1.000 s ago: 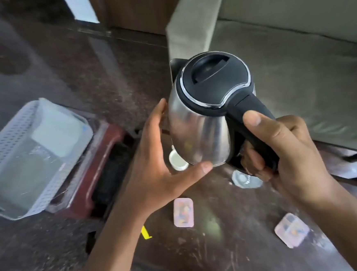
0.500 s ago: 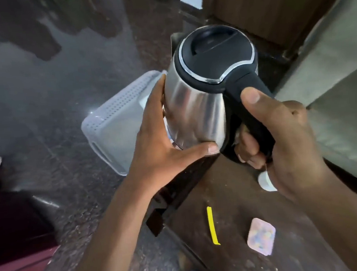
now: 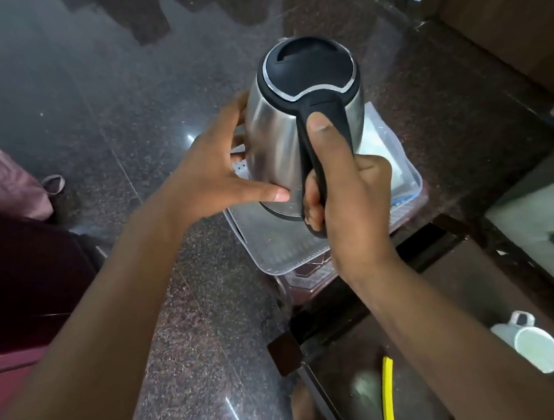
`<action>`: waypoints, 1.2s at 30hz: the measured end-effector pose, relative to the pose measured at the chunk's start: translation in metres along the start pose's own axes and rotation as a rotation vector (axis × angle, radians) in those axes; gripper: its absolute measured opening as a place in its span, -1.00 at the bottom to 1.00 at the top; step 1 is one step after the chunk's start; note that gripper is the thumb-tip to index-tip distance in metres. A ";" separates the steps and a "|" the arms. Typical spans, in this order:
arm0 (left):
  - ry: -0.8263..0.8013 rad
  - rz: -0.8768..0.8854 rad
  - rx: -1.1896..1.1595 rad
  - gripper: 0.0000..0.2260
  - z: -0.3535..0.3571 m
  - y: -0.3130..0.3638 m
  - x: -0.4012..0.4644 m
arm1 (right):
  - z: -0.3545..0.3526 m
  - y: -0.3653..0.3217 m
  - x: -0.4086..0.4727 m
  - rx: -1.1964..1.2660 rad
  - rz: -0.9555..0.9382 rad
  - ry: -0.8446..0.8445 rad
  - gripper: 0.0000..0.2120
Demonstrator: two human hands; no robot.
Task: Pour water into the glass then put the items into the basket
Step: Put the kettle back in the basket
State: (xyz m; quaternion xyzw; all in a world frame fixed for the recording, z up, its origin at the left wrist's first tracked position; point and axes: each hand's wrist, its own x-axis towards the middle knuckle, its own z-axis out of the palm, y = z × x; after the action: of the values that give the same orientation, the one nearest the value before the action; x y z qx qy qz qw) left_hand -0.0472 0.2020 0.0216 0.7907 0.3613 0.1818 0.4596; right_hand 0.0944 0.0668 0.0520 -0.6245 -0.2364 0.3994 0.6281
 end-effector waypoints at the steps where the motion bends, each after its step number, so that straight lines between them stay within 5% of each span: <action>1: -0.017 -0.016 -0.001 0.19 -0.005 -0.006 0.004 | 0.009 0.007 0.004 -0.004 0.002 0.009 -0.35; 17: -0.205 -0.181 0.166 0.16 -0.045 -0.091 0.062 | 0.098 0.089 0.032 -0.025 -0.033 0.211 -0.42; 36: -0.309 -0.147 0.232 0.03 -0.048 -0.097 0.058 | 0.119 0.119 0.023 0.130 -0.025 0.180 -0.43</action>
State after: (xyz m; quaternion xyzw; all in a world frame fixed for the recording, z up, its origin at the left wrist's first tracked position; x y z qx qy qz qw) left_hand -0.0766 0.3040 -0.0394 0.8282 0.3617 -0.0186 0.4277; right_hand -0.0116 0.1436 -0.0555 -0.6127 -0.1606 0.3483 0.6910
